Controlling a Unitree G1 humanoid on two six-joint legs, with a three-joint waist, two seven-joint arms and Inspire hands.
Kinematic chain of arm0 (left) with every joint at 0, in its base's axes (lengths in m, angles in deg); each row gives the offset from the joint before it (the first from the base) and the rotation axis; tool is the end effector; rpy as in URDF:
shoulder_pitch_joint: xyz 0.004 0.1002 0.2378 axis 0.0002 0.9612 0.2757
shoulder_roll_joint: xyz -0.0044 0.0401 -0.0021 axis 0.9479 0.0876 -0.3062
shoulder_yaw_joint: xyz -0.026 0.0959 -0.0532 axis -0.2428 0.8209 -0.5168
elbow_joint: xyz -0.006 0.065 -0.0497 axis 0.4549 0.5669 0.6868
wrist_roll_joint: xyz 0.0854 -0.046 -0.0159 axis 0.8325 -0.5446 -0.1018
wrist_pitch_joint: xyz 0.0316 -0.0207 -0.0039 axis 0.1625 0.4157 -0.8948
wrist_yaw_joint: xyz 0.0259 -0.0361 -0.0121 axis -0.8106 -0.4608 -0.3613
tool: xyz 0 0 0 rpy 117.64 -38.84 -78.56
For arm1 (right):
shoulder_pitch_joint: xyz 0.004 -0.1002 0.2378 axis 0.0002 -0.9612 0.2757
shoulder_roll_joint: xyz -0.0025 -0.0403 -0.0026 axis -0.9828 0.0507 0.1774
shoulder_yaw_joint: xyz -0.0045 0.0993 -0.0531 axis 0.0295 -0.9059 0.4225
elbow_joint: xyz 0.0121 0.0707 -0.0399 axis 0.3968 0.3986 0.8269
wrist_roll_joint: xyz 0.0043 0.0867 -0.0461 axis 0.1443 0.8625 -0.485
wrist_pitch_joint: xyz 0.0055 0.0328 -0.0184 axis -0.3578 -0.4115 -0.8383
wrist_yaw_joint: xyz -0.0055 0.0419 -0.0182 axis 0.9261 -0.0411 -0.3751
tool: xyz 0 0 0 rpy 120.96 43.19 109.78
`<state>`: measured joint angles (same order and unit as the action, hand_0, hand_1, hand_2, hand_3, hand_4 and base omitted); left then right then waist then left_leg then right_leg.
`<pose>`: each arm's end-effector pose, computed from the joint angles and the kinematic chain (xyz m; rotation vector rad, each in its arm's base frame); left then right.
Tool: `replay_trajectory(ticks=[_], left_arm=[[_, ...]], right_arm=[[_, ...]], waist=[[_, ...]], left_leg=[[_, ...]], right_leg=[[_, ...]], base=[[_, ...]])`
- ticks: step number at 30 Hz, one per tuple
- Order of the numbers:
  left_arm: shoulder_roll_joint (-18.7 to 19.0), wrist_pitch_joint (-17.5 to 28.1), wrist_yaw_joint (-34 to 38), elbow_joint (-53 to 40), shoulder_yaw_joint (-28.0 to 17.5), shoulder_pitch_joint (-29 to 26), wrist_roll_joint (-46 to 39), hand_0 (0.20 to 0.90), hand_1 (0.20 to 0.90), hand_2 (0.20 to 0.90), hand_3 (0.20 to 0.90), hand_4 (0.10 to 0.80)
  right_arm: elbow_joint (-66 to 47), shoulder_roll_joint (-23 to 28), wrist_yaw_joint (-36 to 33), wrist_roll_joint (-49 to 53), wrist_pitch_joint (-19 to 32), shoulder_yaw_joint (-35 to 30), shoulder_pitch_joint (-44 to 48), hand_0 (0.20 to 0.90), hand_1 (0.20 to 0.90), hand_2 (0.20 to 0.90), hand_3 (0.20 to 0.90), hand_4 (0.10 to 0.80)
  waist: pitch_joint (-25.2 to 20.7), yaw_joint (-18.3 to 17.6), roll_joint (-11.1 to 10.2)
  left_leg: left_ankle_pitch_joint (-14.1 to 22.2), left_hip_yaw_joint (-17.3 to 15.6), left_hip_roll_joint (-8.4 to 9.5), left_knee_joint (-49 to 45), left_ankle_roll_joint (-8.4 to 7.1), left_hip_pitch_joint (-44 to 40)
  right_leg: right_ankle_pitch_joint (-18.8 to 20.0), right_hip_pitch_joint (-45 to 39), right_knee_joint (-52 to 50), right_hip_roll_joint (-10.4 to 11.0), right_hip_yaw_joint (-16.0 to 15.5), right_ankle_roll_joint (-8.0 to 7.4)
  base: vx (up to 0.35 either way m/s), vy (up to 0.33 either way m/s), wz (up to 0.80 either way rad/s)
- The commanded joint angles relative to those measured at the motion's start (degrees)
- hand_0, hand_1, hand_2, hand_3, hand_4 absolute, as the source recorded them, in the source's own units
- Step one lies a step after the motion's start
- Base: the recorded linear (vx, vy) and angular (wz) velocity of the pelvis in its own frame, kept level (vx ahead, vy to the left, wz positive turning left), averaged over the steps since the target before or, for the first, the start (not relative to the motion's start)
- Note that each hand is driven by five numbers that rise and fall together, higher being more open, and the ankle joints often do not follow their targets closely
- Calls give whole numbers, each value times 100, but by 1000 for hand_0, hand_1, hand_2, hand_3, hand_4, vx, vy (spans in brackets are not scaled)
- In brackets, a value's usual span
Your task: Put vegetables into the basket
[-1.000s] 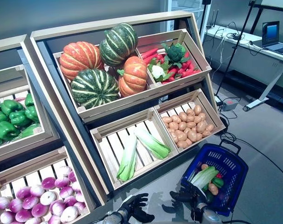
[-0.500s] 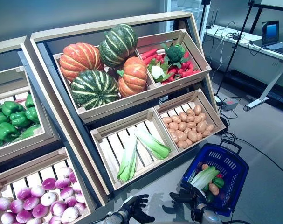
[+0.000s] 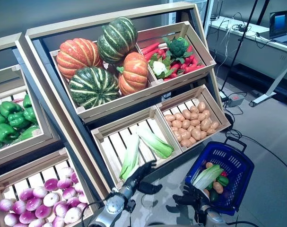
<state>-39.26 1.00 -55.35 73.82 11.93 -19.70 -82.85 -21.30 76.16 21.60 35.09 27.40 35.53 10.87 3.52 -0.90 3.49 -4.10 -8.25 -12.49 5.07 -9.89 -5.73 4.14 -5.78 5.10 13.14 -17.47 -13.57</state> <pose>0.1565 0.1641 -0.0622 0.2040 0.2957 -0.2891 0.1096 -0.1792 -0.1112 0.1254 0.8600 -0.0605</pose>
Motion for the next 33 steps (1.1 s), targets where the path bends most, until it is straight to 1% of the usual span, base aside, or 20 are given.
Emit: replay_trajectory(ticks=[1, 2, 3, 4, 6, 7, 8, 10, 11, 12, 13, 15, 18, 19, 20, 21, 24, 28, 31, 33], left_arm=[[471, 729, 1282, -670, -441, -868, 399, 900, 900, 900, 900, 800], [524, 772, 1693, -921, -704, -919, 471, 900, 900, 900, 900, 800], [526, 763, 1697, -933, -708, -911, 475, 900, 900, 900, 900, 800], [528, 722, 2104, -1100, -1042, -968, 410, 900, 900, 900, 900, 800], [475, 480, 2600, -1221, -1403, -1102, 558, 900, 900, 900, 900, 800], [471, 462, 2667, -1236, -1430, -1127, 575, 900, 900, 900, 900, 800], [440, 352, 3079, -1231, -1498, -1368, 726, 900, 900, 900, 900, 800], [397, 323, 3457, -1100, -1452, -1657, 943, 900, 900, 900, 900, 800], [366, 253, 3768, -922, -1359, -1958, 1084, 900, 900, 900, 900, 800], [405, 124, 4075, -677, -1247, -2308, 1184, 900, 900, 900, 900, 800], [456, 56, 4210, -564, -1224, -2458, 1180, 900, 900, 900, 900, 800], [535, 2, 4287, -418, -1237, -2606, 1104, 900, 900, 900, 900, 800], [716, -73, 4342, -66, -1274, -3003, 925, 900, 900, 900, 900, 800], [735, -94, 4360, 96, -1267, -3191, 907, 900, 900, 900, 900, 800], [733, -107, 4354, 151, -1265, -3249, 868, 900, 900, 900, 900, 800], [722, -108, 4352, 342, -1275, -3456, 727, 900, 900, 900, 900, 800], [715, -98, 4284, 574, -1324, -3729, 385, 900, 900, 900, 900, 800], [746, -7, 4115, 697, -1423, -4080, -257, 900, 900, 900, 900, 800], [792, -73, 4227, 745, -1425, -4292, -177, 900, 900, 900, 900, 800], [873, -251, 4342, 823, -1393, -4468, -209, 900, 900, 900, 900, 800]], right_arm=[[-378, -228, -195, 267, 290, -247, 444, 900, 900, 900, 900, 800], [-441, -264, -262, 271, 259, -261, 349, 900, 900, 900, 900, 800], [-443, -265, -264, 271, 258, -257, 347, 900, 900, 900, 900, 800], [-487, -296, -230, 393, 209, -301, 237, 900, 900, 900, 900, 800], [-635, -367, -265, 461, 158, -345, 130, 900, 900, 900, 900, 800], [-668, -372, -280, 472, 151, -340, 124, 900, 900, 900, 900, 800], [-871, -365, -319, 574, 135, -284, 157, 900, 900, 900, 900, 800], [-992, -312, -327, 649, 170, -215, 257, 900, 900, 900, 900, 800], [-1050, -236, -324, 739, 224, -130, 390, 900, 900, 900, 900, 800], [-1057, -136, -241, 885, 277, -66, 559, 900, 900, 900, 900, 800], [-1084, -83, -184, 942, 284, -46, 619, 900, 900, 900, 900, 800], [-1192, -26, -141, 947, 270, -24, 647, 900, 900, 900, 900, 800], [-1433, 123, -105, 1021, 328, 34, 709, 900, 900, 900, 900, 800], [-1485, 150, -97, 1059, 359, 40, 761, 900, 900, 900, 900, 800], [-1511, 159, -107, 1063, 364, 43, 778, 900, 900, 900, 900, 800], [-1556, 187, -125, 1037, 400, 51, 847, 900, 900, 900, 900, 800], [-1602, 223, -238, 1018, 385, 70, 993, 900, 900, 900, 900, 800], [-1648, 276, -460, 1017, 323, 87, 1200, 900, 900, 900, 900, 800], [-1628, 352, -467, 1001, 327, 54, 1230, 900, 900, 900, 900, 800], [-1619, 393, -496, 1037, 343, 44, 1218, 900, 900, 900, 900, 800]], waist=[[262, 75, -298], [266, 88, -298], [266, 83, -299], [266, 87, -301], [316, 56, -312], [331, 51, -314], [469, 15, -322], [625, -20, -321], [803, -61, -325], [994, -128, -321], [1074, -166, -329], [1145, -219, -346], [1350, -301, -391], [1416, -337, -411], [1431, -350, -418], [1512, -385, -436], [1606, -444, -452], [1700, -515, -440], [1747, -550, -444], [1779, -589, -442]], left_leg=[[383, -282, 375, -7, 350, -104], [385, -259, 383, -7, 349, -93], [385, -258, 383, -7, 349, -94], [383, -256, 382, -7, 346, -96], [328, -258, 361, -33, 351, -101], [324, -260, 353, -60, 350, -86], [335, -227, 298, -399, 336, 153], [404, -146, 247, -861, 318, 518], [476, -80, 203, -1252, 282, 815], [635, -92, 154, -1765, 258, 1157], [741, -125, 127, -2051, 263, 1342], [889, -188, 88, -2394, 282, 1578], [1226, -180, 24, -3210, 340, 2240], [1380, -177, -31, -3600, 372, 2546], [1430, -172, -42, -3690, 377, 2624], [1612, -158, -73, -4064, 398, 2875], [1842, -121, -125, -4608, 395, 3260], [2183, 19, -208, -5422, 383, 3828], [2326, 105, -217, -5751, 375, 4060], [2411, 145, -217, -5939, 395, 4194]], right_leg=[[-139, -136, -10, -111, 166, 388], [-147, -138, -10, -112, 146, 402], [-148, -140, -10, -112, 144, 402], [-160, -160, -10, -119, 117, 421], [-248, -132, -194, -140, 113, 470], [-277, -103, -257, -139, 118, 479], [-427, 168, -666, -125, 190, 547], [-562, 524, -1103, -95, 279, 602], [-651, 812, -1412, -58, 403, 633], [-801, 1174, -1879, -5, 552, 657], [-898, 1367, -2151, 34, 616, 671], [-1041, 1608, -2484, 81, 666, 695], [-1339, 2226, -3313, 241, 763, 766], [-1454, 2550, -3744, 325, 826, 777], [-1492, 2642, -3849, 348, 846, 781], [-1666, 2926, -4299, 415, 912, 789], [-1857, 3358, -4871, 519, 1038, 793], [-2116, 4020, -5672, 609, 1220, 836], [-2246, 4274, -5973, 625, 1269, 856], [-2318, 4431, -6144, 634, 1309, 864]], base=[[32, 12, 2], [0, 0, 0], [49, 20, 1], [59, 25, 1], [31, 17, 1], [-67, 22, 1], [-118, 14, 1], [-243, 20, 5], [-361, 68, 22], [-326, 92, 30], [-212, 86, 30], [-132, 59, 4], [-199, 67, -17], [-162, 45, -4], [-153, 42, 17], [-85, 32, 18], [-79, 48, 7], [-41, 59, -2], [-14, 37, 3], [5, 34, 4]])
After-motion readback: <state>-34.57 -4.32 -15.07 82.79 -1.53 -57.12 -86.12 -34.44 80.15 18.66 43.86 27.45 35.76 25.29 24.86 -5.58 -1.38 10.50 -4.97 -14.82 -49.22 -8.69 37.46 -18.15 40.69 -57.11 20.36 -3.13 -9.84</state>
